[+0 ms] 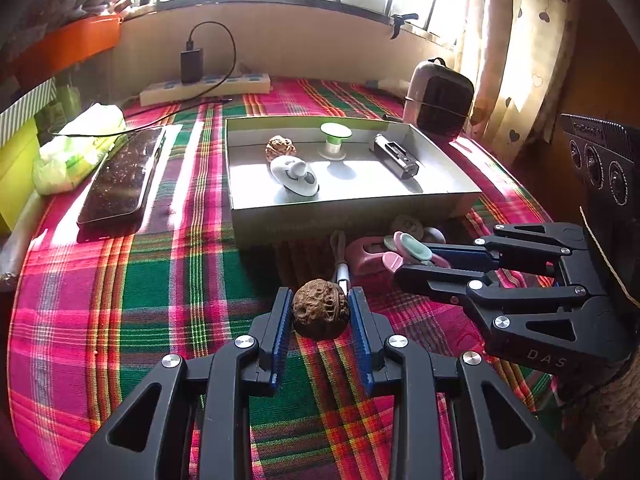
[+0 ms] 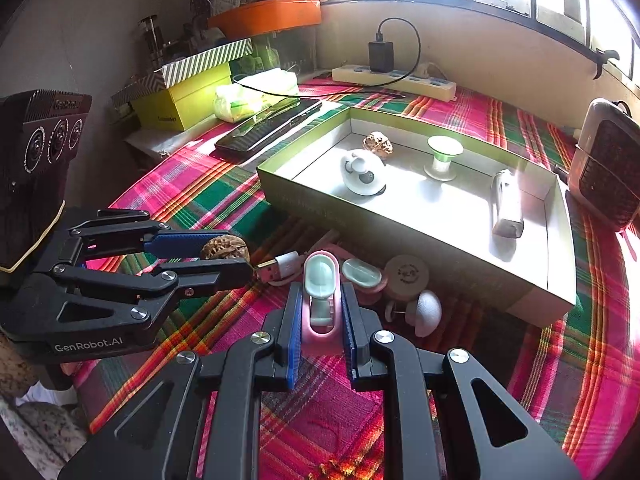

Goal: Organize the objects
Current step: 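Carry the walnut and pink clip over the white box with both tools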

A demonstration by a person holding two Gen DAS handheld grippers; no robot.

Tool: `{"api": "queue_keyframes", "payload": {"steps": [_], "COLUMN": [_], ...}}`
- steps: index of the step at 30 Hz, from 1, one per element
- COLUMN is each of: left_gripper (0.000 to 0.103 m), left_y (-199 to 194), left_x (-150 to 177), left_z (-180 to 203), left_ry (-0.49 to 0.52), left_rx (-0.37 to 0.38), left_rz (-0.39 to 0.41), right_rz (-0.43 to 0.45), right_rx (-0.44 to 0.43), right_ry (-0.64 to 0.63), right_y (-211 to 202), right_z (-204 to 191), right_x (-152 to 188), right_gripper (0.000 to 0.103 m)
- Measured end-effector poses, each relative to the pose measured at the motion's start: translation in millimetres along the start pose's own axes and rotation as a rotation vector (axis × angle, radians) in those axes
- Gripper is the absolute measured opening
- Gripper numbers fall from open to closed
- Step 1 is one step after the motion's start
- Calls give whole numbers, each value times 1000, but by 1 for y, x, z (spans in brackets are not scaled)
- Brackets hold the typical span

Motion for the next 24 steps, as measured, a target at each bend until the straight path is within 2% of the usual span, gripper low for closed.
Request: {"api": "queue_keyframes", "payload": {"steps": [4,9,24], "left_gripper": [26,26,26], "left_y": [-2,-2,31], "left_x": [-10,-28,-74], "left_z": [2,4,1], "left_ry": [-3,10,1], "left_rx": [13,5,-30], "left_rz": [12,40,57], "right_rz": [31,58,103], "right_rx": [-5,29,126], "right_ry": [22,61,148], "right_y": [-10,-19,-20], "right_z": [4,19,76], "right_x": [-7,-18,-57], "right_gripper": [18,18,18]}}
Point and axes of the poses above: each gripper's, at about its wrist camera, not at the fingertips, and y roughly the way its jaws point, z to its right, x to its underside, the point moved 9 cm from there along y, roughly the way its jaws point, and after that the axes turned 15 degrees about -x, right-handed, at the moved point
